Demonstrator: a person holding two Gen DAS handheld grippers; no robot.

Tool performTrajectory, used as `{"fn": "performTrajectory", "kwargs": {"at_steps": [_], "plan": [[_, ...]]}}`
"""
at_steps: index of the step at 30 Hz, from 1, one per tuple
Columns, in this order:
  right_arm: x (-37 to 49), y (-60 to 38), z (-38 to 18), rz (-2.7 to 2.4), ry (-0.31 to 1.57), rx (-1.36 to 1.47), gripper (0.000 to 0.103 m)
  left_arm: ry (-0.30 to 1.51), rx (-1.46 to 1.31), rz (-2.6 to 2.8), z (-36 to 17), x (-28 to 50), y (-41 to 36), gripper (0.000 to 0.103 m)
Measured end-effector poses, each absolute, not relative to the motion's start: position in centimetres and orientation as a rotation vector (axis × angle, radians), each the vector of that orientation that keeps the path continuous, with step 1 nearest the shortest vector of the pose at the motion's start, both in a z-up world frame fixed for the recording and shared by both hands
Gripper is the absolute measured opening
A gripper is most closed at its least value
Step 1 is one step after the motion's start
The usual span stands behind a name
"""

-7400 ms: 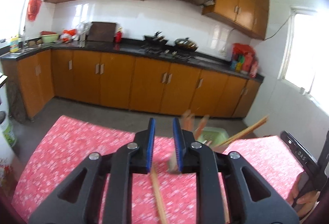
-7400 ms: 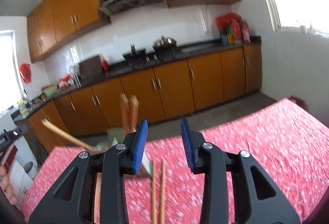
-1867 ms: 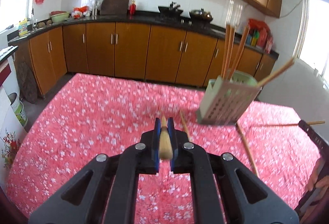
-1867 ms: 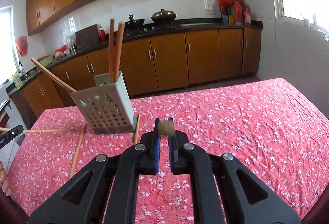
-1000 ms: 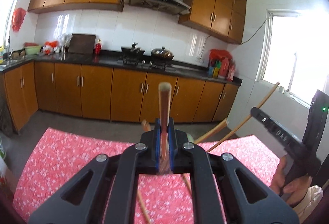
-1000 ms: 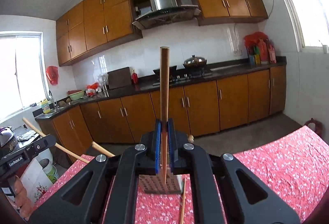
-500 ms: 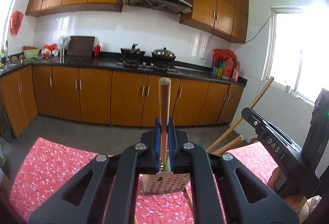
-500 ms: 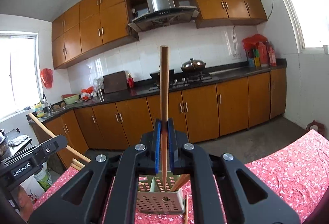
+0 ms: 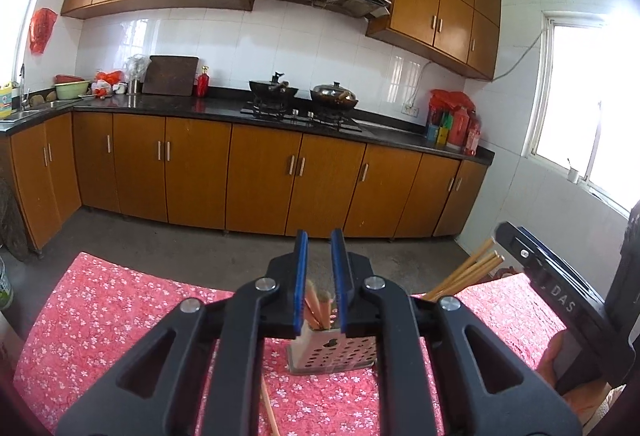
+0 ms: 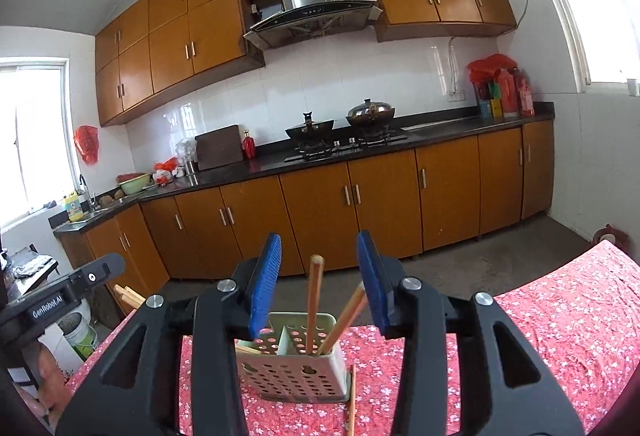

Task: Organize utensils
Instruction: 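Open the left gripper to drop its chopstick in the holder while the right gripper opens, then lower the left gripper onto a bamboo chopstick and close while the right gripper grasps one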

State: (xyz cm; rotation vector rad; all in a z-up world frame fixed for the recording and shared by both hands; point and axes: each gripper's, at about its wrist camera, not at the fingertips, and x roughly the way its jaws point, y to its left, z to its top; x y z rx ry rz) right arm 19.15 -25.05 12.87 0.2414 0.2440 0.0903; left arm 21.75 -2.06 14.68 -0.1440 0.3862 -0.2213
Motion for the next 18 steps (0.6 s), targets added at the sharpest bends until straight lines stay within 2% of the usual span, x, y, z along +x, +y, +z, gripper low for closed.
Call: {"fn": "performTrajectory", "kwargs": {"at_steps": [5,9,15,18], "plan": [[16.5,-26.7,12.5,0.048,0.256,0.248,0.041,0.362,-0.152,-0.186,14.9,19.0,-0.2,0.021],[15.4,-28.2,9.1,-0.003,0.357,0.252,0.041,0.399,-0.127,-0.128,12.8,17.3,1.6,0.026],[16.0,-28.3,0.4,0.022,0.624,0.308,0.041,0.613,-0.097,-0.055,4.1,17.4,3.8,0.026],[16.3,-26.4,-3.3,0.084,0.746,0.312,0.034,0.731,-0.119,-0.055,0.3,17.9,4.1,0.026]]}}
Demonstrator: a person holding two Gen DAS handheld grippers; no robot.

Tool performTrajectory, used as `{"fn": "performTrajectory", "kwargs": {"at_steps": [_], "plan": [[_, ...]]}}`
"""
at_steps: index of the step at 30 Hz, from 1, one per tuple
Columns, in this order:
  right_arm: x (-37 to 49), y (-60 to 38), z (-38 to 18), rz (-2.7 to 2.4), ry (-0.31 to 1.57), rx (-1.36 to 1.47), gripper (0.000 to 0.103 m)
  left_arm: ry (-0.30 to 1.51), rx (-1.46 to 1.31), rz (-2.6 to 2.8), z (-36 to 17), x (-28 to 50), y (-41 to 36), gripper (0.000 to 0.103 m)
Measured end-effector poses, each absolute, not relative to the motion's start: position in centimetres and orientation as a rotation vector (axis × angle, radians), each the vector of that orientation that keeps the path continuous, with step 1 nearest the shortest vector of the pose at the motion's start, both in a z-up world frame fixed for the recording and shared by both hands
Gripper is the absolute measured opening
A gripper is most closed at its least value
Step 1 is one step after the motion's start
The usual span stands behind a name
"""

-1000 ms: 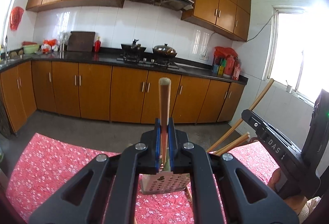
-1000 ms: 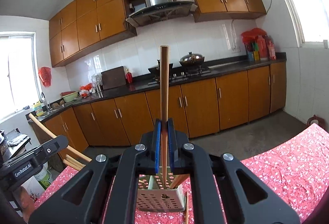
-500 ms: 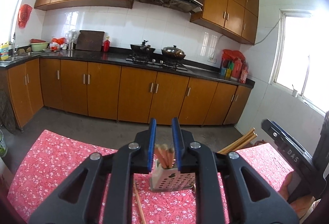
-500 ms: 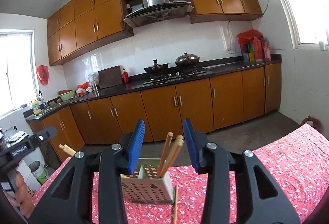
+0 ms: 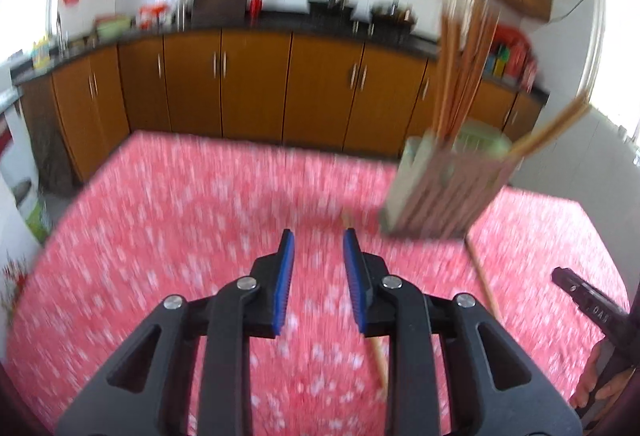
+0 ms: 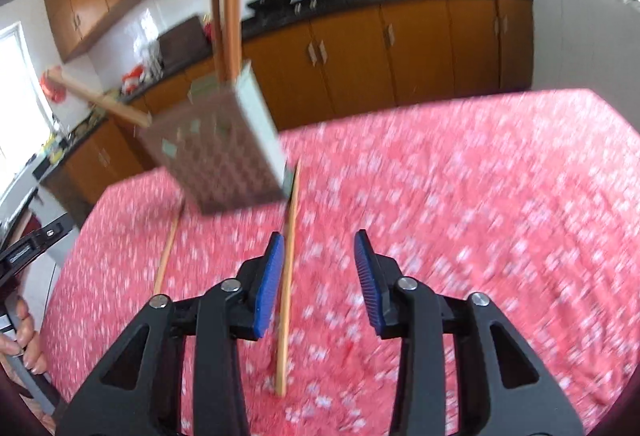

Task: Organize utensils
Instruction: 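Lower the left gripper onto a bamboo chopstick and close while the right gripper grasps one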

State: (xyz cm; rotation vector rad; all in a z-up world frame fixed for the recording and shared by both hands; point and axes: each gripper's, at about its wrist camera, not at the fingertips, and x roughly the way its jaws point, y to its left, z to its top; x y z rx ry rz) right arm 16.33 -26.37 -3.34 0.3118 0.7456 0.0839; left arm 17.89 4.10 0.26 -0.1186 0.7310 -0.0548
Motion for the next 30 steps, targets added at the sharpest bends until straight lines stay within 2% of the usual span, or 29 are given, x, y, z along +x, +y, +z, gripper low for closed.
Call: {"fn": "performTrajectory", "kwargs": {"at_steps": [4,9,14,28,30], "plan": [[16.8,-23.0,-5.9,0.127,0.843,0.222,0.028,0.821,-0.168,-0.085,-2.9,18.0,4.1,0.026],[18.0,-21.2,-7.2,0.111,0.901,0.154,0.028,0.860,-0.154,-0.112,-4.6,17.5,2.8,0.026],[17.9,-21.3,-8.0,0.084,0.902,0.144,0.008,0.886,-0.136,-0.137,-5.6,17.5,1.5,0.026],[17.6,-25.3,-7.6,-0.056,0.896,0.196,0.008,0.956,-0.038,-0.139,-8.5,17.8,-1.8,0.026],[17.5,-25.2,-7.6,-0.057,0.895,0.191,0.008,0.945,-0.002,-0.125,-8.5,17.8,-2.2,0.018]]}}
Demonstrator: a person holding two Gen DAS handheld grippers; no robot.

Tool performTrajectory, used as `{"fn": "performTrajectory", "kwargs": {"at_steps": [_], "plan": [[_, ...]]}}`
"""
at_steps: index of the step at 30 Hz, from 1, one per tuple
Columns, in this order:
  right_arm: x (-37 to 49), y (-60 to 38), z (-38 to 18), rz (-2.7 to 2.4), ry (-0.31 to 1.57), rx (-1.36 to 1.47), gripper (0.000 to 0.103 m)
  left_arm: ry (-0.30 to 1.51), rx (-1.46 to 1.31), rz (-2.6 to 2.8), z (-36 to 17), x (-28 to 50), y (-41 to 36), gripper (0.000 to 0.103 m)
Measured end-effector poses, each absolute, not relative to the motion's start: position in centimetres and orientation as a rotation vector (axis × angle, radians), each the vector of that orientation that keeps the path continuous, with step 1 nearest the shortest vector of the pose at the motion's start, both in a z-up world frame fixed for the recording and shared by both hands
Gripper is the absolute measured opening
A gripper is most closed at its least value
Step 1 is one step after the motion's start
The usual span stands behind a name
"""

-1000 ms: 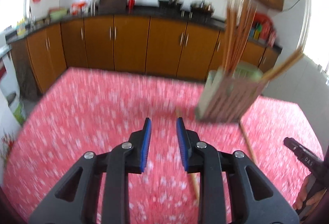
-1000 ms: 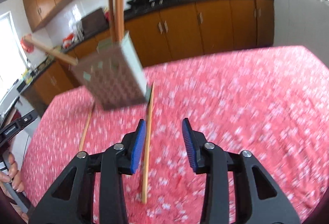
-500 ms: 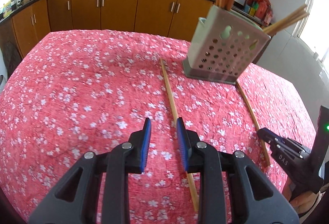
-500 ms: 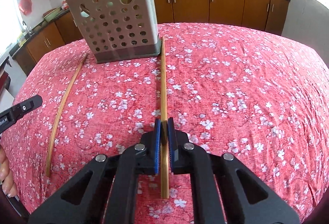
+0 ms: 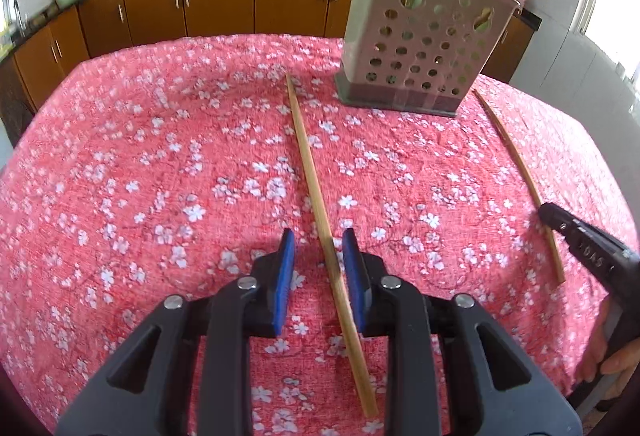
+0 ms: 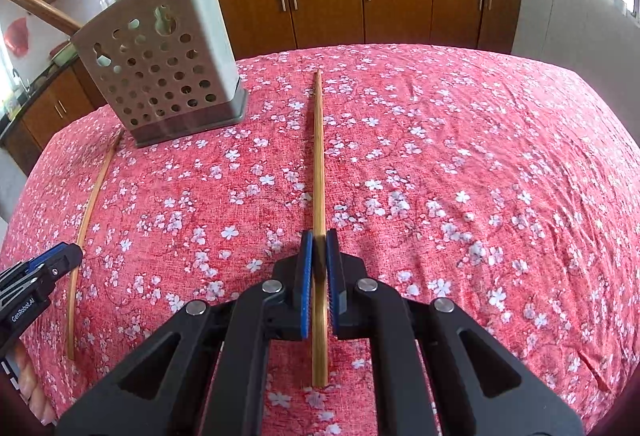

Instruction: Organize utensils

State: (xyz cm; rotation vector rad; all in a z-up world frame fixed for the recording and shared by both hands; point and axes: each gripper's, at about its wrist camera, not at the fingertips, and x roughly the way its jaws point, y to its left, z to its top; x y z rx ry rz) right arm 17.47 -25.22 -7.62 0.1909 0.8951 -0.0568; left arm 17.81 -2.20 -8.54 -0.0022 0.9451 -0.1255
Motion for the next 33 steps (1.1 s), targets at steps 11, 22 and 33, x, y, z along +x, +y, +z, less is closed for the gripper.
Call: {"fn": "performTrajectory", "kwargs": {"at_steps": [11,22,33], "plan": [[17.9,-25.1,-7.6,-0.038,0.893,0.168,0.008,0.938,0.014,-0.037,-8.4,20.6,0.6,0.008],[19.6,-25.8,-7.8,-0.070,0.889,0.130,0.008,0.907,-0.054,-0.003,-8.3,22.1,3.9,0.010],[19.6,-26.2,-7.8,-0.068,0.888,0.141,0.009,0.908,-0.025,0.014,-8.3,22.0,3.3,0.010]]}}
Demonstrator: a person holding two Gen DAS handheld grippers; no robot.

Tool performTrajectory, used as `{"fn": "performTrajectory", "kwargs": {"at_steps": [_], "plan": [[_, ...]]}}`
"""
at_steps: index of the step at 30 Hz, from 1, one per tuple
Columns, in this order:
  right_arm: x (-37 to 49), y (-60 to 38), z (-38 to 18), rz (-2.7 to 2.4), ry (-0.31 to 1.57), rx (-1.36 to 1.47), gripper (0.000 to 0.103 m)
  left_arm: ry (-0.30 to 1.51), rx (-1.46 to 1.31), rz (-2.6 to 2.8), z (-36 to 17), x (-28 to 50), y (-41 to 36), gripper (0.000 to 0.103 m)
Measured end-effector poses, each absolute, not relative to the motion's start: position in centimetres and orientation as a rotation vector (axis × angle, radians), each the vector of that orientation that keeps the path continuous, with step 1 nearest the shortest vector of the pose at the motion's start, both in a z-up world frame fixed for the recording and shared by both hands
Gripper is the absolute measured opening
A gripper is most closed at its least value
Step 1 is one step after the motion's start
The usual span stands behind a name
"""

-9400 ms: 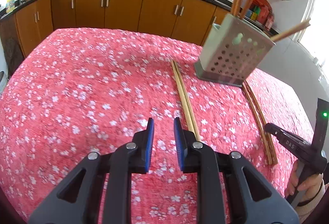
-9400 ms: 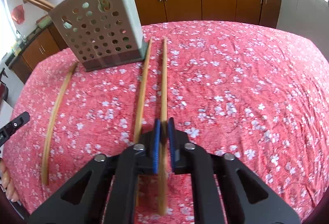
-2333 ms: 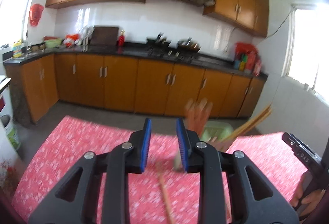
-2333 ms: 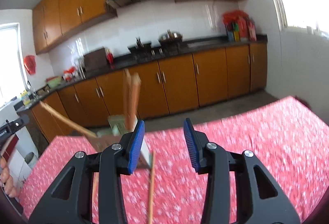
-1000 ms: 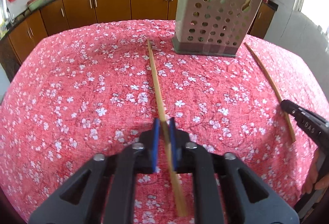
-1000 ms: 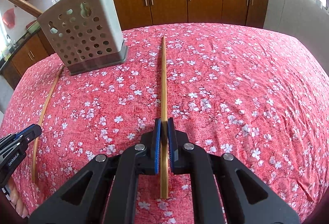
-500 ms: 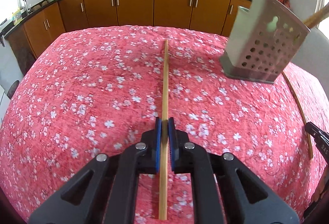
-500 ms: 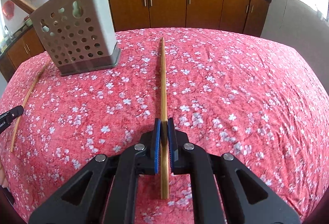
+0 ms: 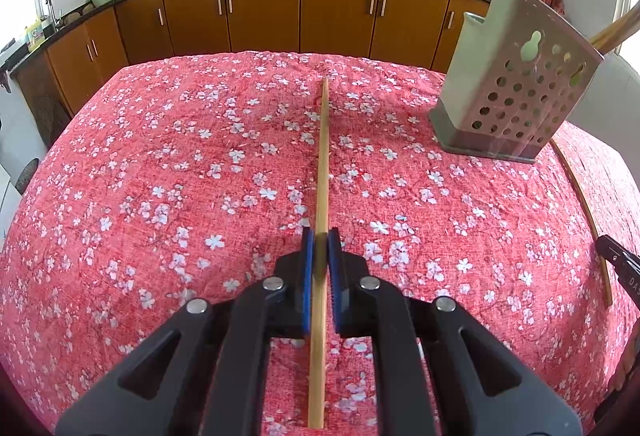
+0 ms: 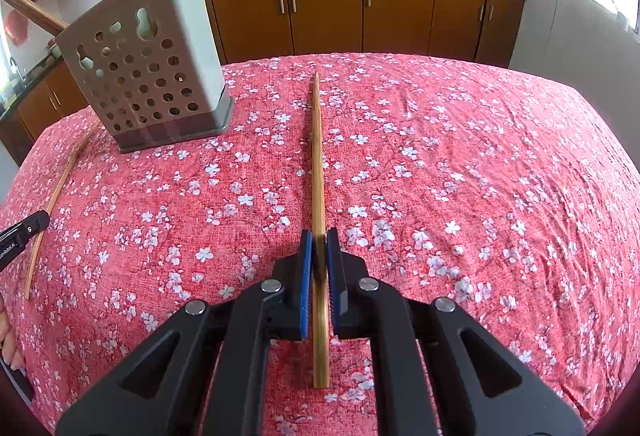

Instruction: Organize utensils

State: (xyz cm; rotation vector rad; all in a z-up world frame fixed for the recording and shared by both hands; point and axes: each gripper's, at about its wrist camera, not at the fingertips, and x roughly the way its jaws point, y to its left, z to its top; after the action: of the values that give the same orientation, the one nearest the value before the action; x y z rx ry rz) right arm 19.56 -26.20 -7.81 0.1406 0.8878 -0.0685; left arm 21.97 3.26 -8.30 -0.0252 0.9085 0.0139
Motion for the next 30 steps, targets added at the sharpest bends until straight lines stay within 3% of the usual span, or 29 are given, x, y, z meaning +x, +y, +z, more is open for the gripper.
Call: {"fn": "performTrajectory", "kwargs": {"at_steps": [30], "plan": [[19.51,-26.09,-7.81,-0.068,0.888,0.141,0.010,0.911,-0.043,0.009,-8.33,22.05,3.57,0.010]]}}
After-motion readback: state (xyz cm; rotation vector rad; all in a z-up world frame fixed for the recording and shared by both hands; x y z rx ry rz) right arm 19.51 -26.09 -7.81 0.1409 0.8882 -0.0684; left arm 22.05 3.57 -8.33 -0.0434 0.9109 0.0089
